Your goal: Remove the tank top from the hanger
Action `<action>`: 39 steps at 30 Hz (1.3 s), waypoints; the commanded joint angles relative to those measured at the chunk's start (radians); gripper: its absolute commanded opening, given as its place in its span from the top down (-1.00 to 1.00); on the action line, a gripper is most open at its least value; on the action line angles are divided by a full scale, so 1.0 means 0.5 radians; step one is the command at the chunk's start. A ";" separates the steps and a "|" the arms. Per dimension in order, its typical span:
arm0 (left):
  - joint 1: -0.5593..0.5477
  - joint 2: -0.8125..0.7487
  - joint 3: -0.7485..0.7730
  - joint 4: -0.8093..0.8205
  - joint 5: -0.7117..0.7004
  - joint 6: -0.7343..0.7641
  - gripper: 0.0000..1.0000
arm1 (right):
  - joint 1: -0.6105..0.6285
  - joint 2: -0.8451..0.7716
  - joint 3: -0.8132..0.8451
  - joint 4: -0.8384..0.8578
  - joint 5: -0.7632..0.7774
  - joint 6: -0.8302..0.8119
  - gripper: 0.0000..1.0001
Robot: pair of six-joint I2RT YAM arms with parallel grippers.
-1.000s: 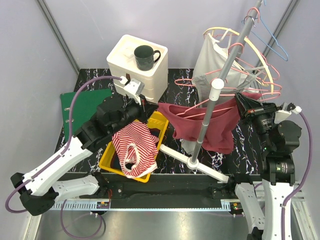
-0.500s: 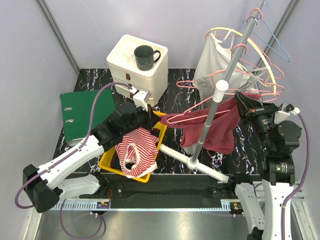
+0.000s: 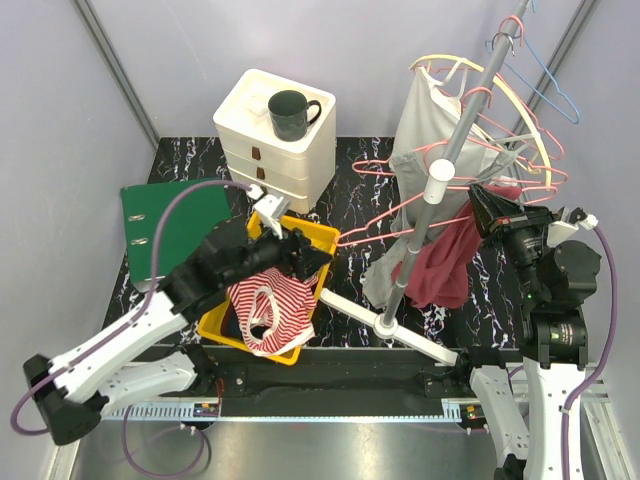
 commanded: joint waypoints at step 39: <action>-0.212 0.685 1.008 -0.270 0.036 0.700 1.00 | 0.014 -0.172 -0.067 -0.034 -0.159 -0.182 0.61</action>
